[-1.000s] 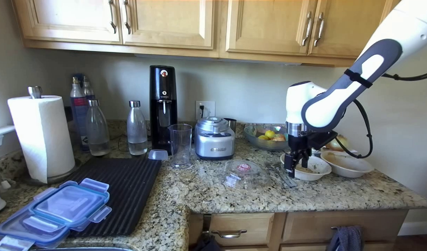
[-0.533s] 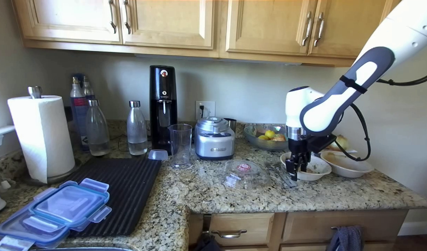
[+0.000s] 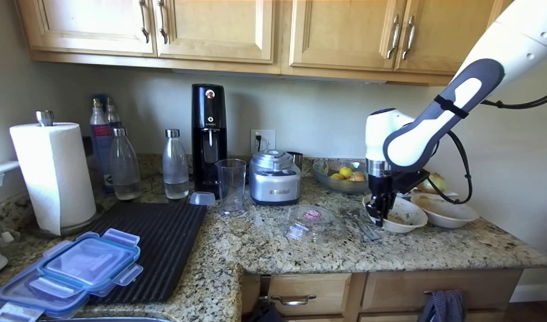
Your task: Place the bowl on the left on top of the bowl on the right, put the two forks inside the top bowl
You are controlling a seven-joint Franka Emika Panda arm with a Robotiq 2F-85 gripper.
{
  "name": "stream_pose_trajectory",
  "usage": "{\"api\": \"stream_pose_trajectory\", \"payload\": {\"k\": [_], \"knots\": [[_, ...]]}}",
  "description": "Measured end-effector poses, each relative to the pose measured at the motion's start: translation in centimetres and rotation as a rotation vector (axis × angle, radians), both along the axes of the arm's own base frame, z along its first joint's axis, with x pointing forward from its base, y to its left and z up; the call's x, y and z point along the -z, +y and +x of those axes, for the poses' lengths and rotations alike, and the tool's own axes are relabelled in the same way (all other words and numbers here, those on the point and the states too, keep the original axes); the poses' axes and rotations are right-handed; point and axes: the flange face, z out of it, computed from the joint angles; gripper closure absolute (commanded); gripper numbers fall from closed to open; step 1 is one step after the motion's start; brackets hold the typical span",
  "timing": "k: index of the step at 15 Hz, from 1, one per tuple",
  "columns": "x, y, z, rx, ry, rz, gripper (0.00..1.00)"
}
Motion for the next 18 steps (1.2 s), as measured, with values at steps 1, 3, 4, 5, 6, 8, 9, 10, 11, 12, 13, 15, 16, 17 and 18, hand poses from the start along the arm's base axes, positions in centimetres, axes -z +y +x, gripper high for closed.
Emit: {"api": "stream_pose_trajectory", "payload": {"k": [1,3,4,5,6,8,9,10,11,12,13,15,16,17,18], "knots": [[-0.1,-0.1,0.1,-0.002,-0.003,-0.001,0.92],[-0.4,-0.6,0.3,0.000,-0.007,-0.004,0.96],[-0.5,-0.9,0.4,0.001,-0.009,-0.007,0.94],[-0.6,-0.9,0.5,-0.001,-0.012,-0.007,0.93],[-0.7,-1.0,0.6,-0.002,-0.015,-0.008,0.93],[-0.8,-0.8,0.7,-0.010,-0.014,-0.017,0.92],[-0.8,-0.6,0.7,-0.019,-0.013,-0.024,0.92],[-0.8,-0.2,0.6,-0.033,-0.015,-0.035,0.92],[-0.9,0.4,0.6,-0.050,-0.016,-0.044,0.93],[-1.0,1.0,0.6,-0.072,-0.017,-0.058,0.92],[-1.2,1.7,0.6,-0.093,-0.018,-0.075,0.93],[-1.7,3.1,0.8,-0.140,-0.017,-0.112,0.93],[-2.0,3.7,0.9,-0.161,-0.018,-0.129,0.92],[-2.3,4.4,1.0,-0.179,-0.019,-0.147,0.92],[-2.7,4.8,1.1,-0.193,-0.018,-0.164,0.91]]}}
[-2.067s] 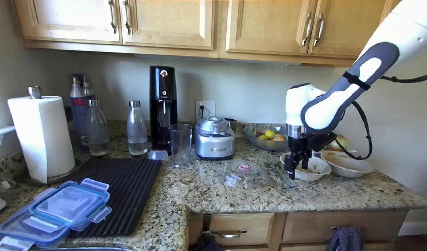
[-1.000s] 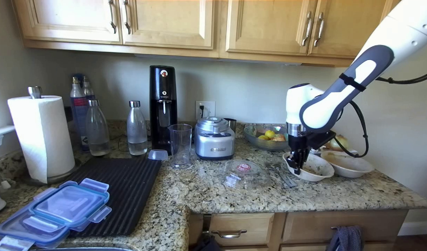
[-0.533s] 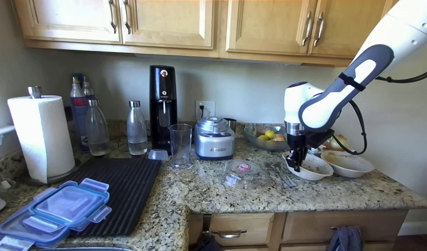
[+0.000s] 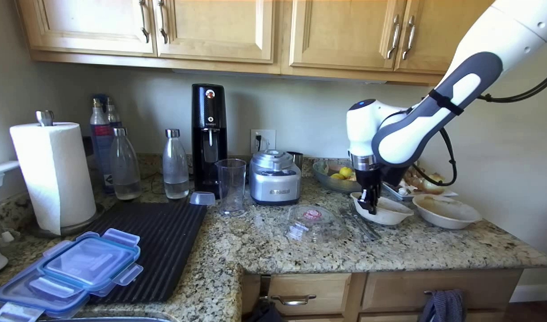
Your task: Place the bowl on the left on top of the bowl on the right, put the two forks inside the top bowl
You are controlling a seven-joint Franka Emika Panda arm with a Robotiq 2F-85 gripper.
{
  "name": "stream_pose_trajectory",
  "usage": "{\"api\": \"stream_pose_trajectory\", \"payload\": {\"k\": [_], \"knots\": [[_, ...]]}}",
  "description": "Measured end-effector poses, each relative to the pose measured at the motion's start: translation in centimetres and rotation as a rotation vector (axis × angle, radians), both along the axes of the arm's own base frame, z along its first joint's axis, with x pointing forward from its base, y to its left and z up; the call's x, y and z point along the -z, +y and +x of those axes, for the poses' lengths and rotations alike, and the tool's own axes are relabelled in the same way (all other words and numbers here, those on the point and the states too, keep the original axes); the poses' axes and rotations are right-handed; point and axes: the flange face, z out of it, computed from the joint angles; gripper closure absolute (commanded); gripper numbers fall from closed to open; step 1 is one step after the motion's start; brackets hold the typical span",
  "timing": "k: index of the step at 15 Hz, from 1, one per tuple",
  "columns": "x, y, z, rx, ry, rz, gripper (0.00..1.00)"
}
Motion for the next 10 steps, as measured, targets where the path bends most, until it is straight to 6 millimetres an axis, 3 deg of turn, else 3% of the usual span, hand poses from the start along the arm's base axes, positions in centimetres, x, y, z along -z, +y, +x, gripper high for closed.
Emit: {"api": "stream_pose_trajectory", "payload": {"k": [6,10], "knots": [[-2.4,1.6,1.2,-0.038,-0.014,-0.108,0.92],[-3.6,0.6,1.9,0.002,-0.038,-0.209,0.93]]}}
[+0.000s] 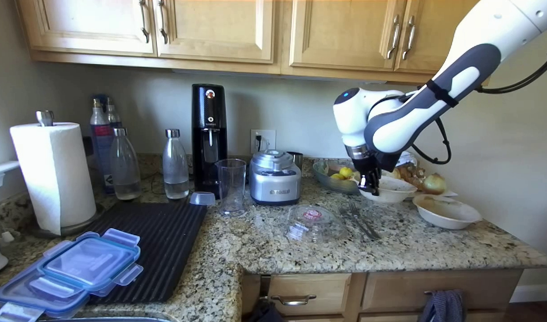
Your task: Place the bowl on the left on top of the bowl on the right, put the two forks inside the top bowl
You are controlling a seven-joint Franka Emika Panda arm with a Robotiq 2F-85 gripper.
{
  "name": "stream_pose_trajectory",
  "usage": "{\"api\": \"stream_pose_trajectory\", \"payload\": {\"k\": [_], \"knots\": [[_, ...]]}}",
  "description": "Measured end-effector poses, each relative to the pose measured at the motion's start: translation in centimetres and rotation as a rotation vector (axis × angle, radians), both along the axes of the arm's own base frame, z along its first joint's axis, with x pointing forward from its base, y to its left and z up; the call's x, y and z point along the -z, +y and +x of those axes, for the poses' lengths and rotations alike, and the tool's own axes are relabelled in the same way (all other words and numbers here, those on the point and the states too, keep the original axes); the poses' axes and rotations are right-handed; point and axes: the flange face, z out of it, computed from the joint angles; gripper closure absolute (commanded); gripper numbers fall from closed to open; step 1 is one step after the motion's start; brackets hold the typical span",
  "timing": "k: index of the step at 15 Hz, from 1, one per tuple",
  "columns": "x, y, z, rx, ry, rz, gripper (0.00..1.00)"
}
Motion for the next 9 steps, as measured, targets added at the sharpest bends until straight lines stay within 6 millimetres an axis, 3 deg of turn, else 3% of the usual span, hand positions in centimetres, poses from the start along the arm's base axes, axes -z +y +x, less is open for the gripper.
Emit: {"api": "stream_pose_trajectory", "payload": {"k": [5,9], "knots": [[-1.0,-2.6,-0.1,0.124,-0.018,-0.069,0.92],[-2.2,-6.0,-0.7,0.247,-0.047,-0.087,0.93]]}}
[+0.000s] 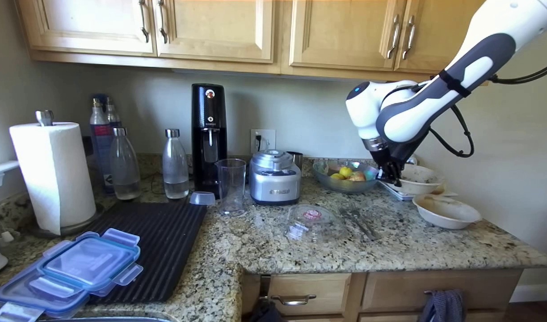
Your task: Place the bowl on the left on top of the bowl on the right, put the two forks inside the top bowl
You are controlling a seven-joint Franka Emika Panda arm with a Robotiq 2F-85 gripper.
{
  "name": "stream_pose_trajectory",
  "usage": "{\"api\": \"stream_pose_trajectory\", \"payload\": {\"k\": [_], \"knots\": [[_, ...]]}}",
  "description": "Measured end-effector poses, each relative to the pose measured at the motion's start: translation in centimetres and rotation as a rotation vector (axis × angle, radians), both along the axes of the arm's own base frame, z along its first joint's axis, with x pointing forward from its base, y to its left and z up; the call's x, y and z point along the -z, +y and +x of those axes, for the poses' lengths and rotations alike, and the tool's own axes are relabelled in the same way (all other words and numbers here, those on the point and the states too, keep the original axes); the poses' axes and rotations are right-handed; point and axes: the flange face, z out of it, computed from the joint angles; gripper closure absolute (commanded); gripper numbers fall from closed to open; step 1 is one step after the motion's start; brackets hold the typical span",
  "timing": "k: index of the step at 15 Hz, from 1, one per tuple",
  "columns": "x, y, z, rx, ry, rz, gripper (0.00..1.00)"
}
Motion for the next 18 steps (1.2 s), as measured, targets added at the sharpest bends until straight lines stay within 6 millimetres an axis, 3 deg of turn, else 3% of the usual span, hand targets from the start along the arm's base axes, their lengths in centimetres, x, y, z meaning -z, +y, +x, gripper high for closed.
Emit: {"api": "stream_pose_trajectory", "payload": {"k": [4,9,18], "knots": [[0.1,-4.9,-1.0,0.135,-0.022,-0.015,0.92],[1.8,-10.0,-2.2,0.266,-0.029,-0.028,0.93],[6.1,-13.8,-2.1,0.316,-0.098,0.043,0.92]]}}
